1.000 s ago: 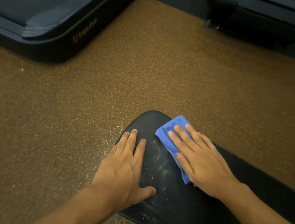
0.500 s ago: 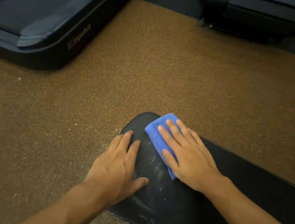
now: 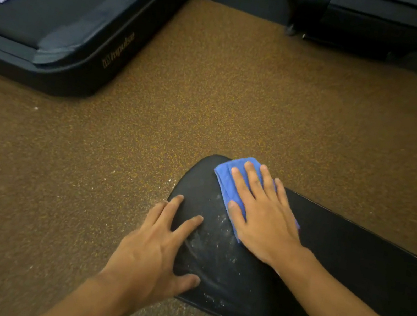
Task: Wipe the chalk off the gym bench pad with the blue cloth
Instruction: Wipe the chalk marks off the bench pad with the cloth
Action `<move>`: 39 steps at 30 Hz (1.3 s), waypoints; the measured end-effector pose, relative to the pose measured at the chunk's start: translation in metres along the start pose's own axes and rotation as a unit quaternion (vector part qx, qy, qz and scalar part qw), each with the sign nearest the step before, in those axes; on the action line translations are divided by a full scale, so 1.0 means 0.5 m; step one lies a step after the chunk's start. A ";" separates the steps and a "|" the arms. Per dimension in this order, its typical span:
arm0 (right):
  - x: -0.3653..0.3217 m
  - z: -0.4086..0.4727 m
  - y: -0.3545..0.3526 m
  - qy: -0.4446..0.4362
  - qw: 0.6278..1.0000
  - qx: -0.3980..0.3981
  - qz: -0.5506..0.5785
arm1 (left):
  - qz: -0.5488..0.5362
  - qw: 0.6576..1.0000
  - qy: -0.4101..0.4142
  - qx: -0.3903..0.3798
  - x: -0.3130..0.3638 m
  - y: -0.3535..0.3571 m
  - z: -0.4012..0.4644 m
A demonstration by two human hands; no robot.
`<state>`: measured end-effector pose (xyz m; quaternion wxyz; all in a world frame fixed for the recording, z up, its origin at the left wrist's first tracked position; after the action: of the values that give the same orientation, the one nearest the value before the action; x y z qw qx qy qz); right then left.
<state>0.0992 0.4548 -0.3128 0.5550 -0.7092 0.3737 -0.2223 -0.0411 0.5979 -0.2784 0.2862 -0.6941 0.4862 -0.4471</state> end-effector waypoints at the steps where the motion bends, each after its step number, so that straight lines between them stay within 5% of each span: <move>1: -0.014 0.018 -0.003 0.020 1.000 0.011 0.009 | 0.001 1.000 -0.001 -0.001 0.000 0.001 0.000; 10: -0.007 -0.106 0.019 -0.117 0.989 -0.045 -0.076 | 0.019 1.000 -0.002 -0.005 0.007 -0.003 -0.002; 16: -0.028 0.025 0.003 0.039 0.999 0.019 -0.005 | 0.011 1.000 0.003 0.008 0.001 0.004 -0.003; 24: -0.010 -0.126 0.030 -0.109 0.991 -0.039 -0.068 | -0.047 0.998 -0.025 0.022 -0.019 0.021 -0.033; 31: -0.065 0.048 0.000 0.019 1.000 0.023 -0.008 | -0.040 0.999 -0.024 0.018 -0.025 0.029 -0.021; 37: -0.069 -0.092 0.027 -0.157 0.985 -0.034 -0.064 | -0.054 0.998 -0.028 0.019 -0.026 0.026 -0.025; 39: -0.033 -0.098 0.026 -0.156 0.985 -0.039 -0.069 | -0.062 0.997 -0.030 0.023 -0.022 0.021 -0.025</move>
<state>0.0495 0.4356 -0.3098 0.5615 -0.7805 0.2410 -0.1319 -0.0581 0.6047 -0.2855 0.2880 -0.7292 0.4228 -0.4545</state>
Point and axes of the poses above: each hand's wrist, its own z-axis towards the middle knuckle, its own y-axis out of the palm, x = y × z, the point moved 7 cm from there along z, towards the middle knuckle, and after that the axes turned 11 degrees about -x, right-handed, at the moved point
